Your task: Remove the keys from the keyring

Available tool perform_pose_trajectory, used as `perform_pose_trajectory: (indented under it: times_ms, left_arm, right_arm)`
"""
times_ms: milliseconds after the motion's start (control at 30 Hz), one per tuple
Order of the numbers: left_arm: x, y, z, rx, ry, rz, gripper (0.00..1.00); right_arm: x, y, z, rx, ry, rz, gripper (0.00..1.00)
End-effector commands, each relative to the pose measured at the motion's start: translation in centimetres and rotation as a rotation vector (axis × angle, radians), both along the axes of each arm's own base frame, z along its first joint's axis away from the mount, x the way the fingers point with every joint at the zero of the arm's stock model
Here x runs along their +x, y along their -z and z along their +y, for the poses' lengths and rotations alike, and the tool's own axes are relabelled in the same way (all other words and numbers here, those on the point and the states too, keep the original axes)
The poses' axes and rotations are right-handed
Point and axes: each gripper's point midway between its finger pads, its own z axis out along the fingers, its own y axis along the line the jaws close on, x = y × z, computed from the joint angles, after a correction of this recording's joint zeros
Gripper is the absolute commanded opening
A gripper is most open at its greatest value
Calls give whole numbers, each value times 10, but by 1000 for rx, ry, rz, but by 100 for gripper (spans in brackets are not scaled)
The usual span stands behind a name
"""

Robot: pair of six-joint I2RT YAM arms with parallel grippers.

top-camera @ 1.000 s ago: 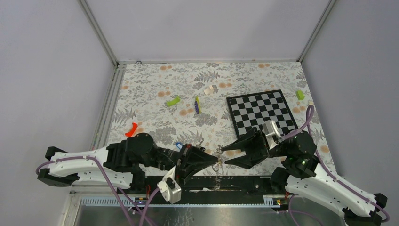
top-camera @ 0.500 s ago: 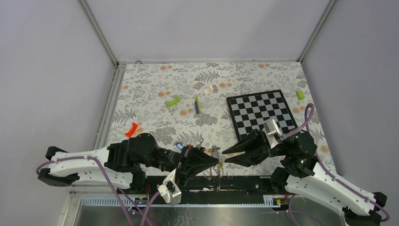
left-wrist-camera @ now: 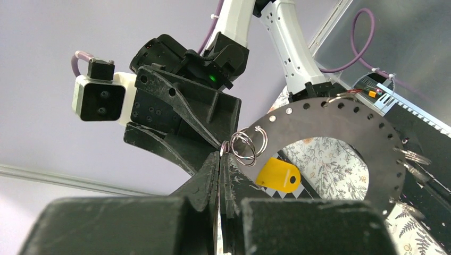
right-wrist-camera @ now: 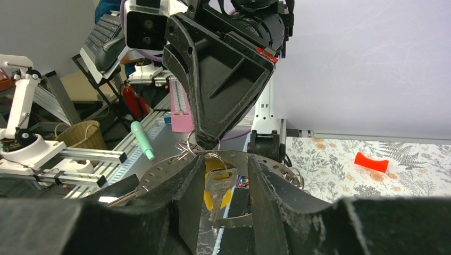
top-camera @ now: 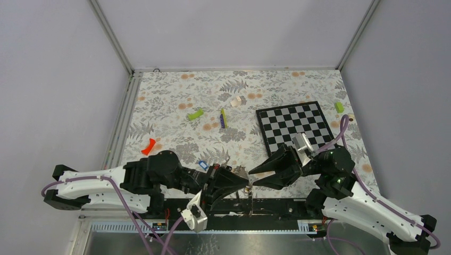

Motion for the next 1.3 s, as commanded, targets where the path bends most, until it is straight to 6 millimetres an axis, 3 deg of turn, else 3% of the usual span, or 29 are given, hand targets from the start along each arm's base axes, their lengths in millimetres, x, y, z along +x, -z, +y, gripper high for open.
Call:
perform_pose_trajectory:
  times_ms: [0, 533, 1067, 1267]
  left_arm:
    - [-6, -49, 5, -150, 33, -28, 0]
    - [6, -50, 3, -160, -33, -41, 0]
    - [13, -53, 9, -177, -74, -40, 0]
    - [14, -54, 11, -184, -80, -41, 0]
  right_arm:
    - [-5, -10, -2, 24, -29, -15, 43]
    - [-10, -7, -4, 17, -53, 6, 36]
    - [-8, -9, -7, 26, -26, 55, 16]
    - [-1, -10, -10, 40, 27, 73, 4]
